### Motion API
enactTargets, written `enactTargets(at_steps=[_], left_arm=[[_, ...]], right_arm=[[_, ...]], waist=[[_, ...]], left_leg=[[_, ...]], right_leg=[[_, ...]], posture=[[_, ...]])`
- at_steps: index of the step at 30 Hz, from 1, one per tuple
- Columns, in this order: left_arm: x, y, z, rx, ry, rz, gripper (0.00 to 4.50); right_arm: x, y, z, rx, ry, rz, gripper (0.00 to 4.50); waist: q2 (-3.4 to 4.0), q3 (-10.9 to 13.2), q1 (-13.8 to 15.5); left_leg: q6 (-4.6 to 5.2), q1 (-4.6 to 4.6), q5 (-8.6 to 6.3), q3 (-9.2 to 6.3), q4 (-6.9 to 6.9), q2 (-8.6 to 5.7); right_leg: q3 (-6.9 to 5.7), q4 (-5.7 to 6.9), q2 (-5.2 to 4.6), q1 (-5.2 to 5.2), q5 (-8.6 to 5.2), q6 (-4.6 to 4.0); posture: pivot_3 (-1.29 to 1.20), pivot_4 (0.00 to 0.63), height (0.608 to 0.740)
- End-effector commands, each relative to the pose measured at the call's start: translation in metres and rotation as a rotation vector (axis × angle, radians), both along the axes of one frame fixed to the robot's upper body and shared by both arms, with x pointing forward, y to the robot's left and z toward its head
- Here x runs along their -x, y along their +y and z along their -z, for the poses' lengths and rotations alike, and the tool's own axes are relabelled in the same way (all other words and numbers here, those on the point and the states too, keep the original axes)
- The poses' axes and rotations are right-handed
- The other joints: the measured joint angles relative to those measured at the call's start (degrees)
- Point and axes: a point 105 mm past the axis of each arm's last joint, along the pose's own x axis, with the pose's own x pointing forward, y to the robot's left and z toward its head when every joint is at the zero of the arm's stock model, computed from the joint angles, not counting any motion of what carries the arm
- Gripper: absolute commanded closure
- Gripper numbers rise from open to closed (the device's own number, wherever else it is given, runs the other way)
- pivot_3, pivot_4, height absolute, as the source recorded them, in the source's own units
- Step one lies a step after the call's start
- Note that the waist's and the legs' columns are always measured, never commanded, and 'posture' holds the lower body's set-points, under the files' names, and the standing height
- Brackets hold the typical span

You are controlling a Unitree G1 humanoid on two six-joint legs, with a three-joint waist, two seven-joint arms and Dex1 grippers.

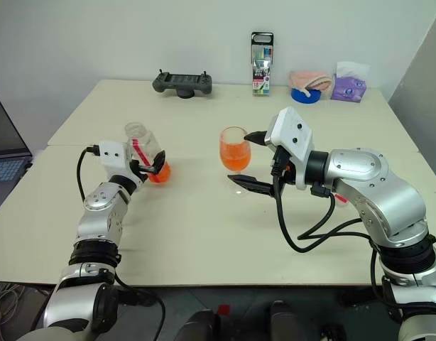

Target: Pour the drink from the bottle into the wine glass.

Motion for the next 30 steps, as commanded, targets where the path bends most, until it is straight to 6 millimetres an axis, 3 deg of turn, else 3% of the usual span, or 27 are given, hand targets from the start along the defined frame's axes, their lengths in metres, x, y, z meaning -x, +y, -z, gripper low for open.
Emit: enactTargets(at_steps=[1, 5, 10, 18, 23, 28, 30], left_arm=[[0.004, -0.002, -0.013, -0.033, -0.042, 0.015, 0.02], [0.012, 0.006, -0.018, -0.042, -0.047, 0.011, 0.02], [0.032, 0.017, -0.047, -0.07, -0.081, 0.082, 0.02], [0.059, 0.011, -0.079, -0.07, -0.056, 0.263, 0.02], [0.074, -0.003, -0.098, -0.061, -0.076, 0.385, 0.02], [0.092, 0.006, -0.123, -0.196, -0.038, 0.469, 0.02], [0.11, -0.004, -0.148, -0.181, -0.029, 0.622, 0.02]], right_arm=[[0.001, 0.0, -0.013, -0.009, -0.068, -0.005, 0.0], [-0.001, 0.0, -0.015, -0.012, -0.055, -0.018, 0.0], [-0.005, -0.01, -0.028, -0.1, -0.021, -0.023, 0.0], [-0.021, -0.025, -0.042, -0.196, 0.017, 0.019, 0.0], [-0.025, -0.035, -0.037, -0.146, 0.015, 0.043, 0.0], [-0.02, -0.049, -0.034, -0.117, 0.043, 0.03, 0.0], [-0.016, -0.064, -0.027, -0.113, 0.078, 0.034, 0.0]], waist=[[0.0, 0.0, 0.0], [0.0, 0.0, 0.0], [0.0, 0.0, -0.1], [0.01, 0.0, -0.1], [0.02, 0.0, -0.1], [0.05, 0.0, -0.2], [0.02, 0.1, -0.2]], left_leg=[[0.0, 0.0, 0.0, 0.0, 0.0, 0.0], [0.0, 0.0, 0.0, -0.01, -0.01, 0.01], [-0.01, 0.0, 0.0, 0.0, -0.04, 0.06], [-0.01, 0.0, -0.01, 0.02, -0.05, 0.04], [-0.02, -0.03, -0.01, 0.02, -0.08, 0.06], [-0.01, -0.01, -0.02, 0.07, -0.12, 0.11], [-0.01, -0.01, -0.02, 0.09, -0.14, 0.11]], right_leg=[[0.0, 0.0, 0.0, 0.0, 0.0, 0.0], [0.0, -0.01, 0.0, 0.0, 0.0, 0.0], [0.0, -0.04, 0.01, -0.02, 0.0, -0.01], [0.01, -0.11, 0.01, 0.02, -0.02, -0.01], [0.01, -0.17, 0.02, 0.01, -0.02, -0.02], [0.01, -0.19, 0.09, -0.01, -0.06, -0.05], [0.02, -0.2, 0.1, -0.01, -0.12, -0.01]], posture=[[0.0, 0.15, 0.74], [0.0, 0.15, 0.74], [0.0, 0.15, 0.74], [0.0, 0.15, 0.74], [0.0, 0.15, 0.74], [0.0, 0.15, 0.74], [0.0, 0.15, 0.74]])
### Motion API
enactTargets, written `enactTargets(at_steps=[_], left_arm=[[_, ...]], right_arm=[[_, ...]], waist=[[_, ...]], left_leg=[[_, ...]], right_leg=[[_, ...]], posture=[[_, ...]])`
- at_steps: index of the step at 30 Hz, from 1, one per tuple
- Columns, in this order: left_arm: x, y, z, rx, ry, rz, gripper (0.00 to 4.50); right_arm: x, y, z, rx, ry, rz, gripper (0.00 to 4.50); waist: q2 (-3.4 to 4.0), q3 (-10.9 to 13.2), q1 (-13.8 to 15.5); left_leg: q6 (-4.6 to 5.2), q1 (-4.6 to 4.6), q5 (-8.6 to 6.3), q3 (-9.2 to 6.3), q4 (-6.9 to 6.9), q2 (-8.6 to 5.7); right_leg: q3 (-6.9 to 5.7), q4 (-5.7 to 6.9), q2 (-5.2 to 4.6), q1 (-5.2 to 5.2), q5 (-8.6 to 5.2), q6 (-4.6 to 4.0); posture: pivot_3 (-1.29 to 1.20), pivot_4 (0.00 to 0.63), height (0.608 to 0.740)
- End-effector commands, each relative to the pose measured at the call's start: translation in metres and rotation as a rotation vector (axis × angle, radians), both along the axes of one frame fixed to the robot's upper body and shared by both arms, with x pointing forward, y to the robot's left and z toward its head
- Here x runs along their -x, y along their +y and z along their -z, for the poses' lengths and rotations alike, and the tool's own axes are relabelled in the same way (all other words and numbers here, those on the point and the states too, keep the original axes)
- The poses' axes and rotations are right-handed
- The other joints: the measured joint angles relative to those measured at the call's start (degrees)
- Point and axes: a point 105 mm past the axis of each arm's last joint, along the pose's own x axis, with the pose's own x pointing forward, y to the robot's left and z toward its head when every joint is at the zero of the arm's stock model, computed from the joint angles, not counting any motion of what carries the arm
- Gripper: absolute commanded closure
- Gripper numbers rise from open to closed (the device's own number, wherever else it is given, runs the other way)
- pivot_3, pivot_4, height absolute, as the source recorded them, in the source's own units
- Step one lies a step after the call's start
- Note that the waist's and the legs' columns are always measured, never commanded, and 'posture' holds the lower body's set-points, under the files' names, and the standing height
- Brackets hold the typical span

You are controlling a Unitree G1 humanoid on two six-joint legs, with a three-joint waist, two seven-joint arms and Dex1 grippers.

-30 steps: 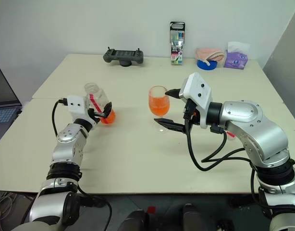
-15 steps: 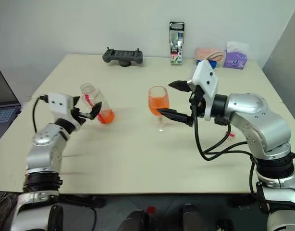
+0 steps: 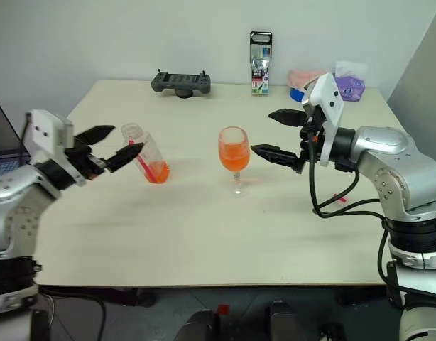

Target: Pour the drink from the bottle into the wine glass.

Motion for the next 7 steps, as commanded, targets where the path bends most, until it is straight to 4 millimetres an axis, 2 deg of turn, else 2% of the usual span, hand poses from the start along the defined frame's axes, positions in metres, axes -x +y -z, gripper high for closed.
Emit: enactTargets(at_steps=[1, 4, 7], left_arm=[[0.034, -0.022, -0.048, 0.001, -0.022, 0.252, 0.02], [0.05, -0.034, -0.054, -0.007, 0.028, 0.382, 0.02], [0.052, -0.038, -0.054, 0.009, 0.065, 0.423, 0.02]], right_arm=[[0.014, -0.023, 0.001, 0.003, 0.0, -0.026, 0.0], [0.017, -0.036, 0.012, 0.049, 0.011, -0.017, 0.0], [0.012, -0.038, 0.011, 0.047, -0.014, 0.009, 0.0]], waist=[[-0.05, 0.0, 0.1], [0.07, 0.1, 0.2], [0.15, 0.1, 0.0]], left_leg=[[0.0, -0.02, 0.0, -0.02, 0.0, 0.02], [0.02, -0.08, -0.01, -0.02, 0.01, 0.0], [0.03, 0.0, -0.01, 0.17, 0.01, -0.01]], right_leg=[[-0.02, -0.02, 0.01, 0.01, -0.03, 0.05], [-0.03, -0.33, -0.01, 0.1, -0.13, 0.22], [0.1, -0.39, -0.06, 0.14, -0.11, 0.24]], posture=[[0.0, 0.15, 0.74], [0.0, 0.15, 0.74], [0.0, 0.15, 0.74]])
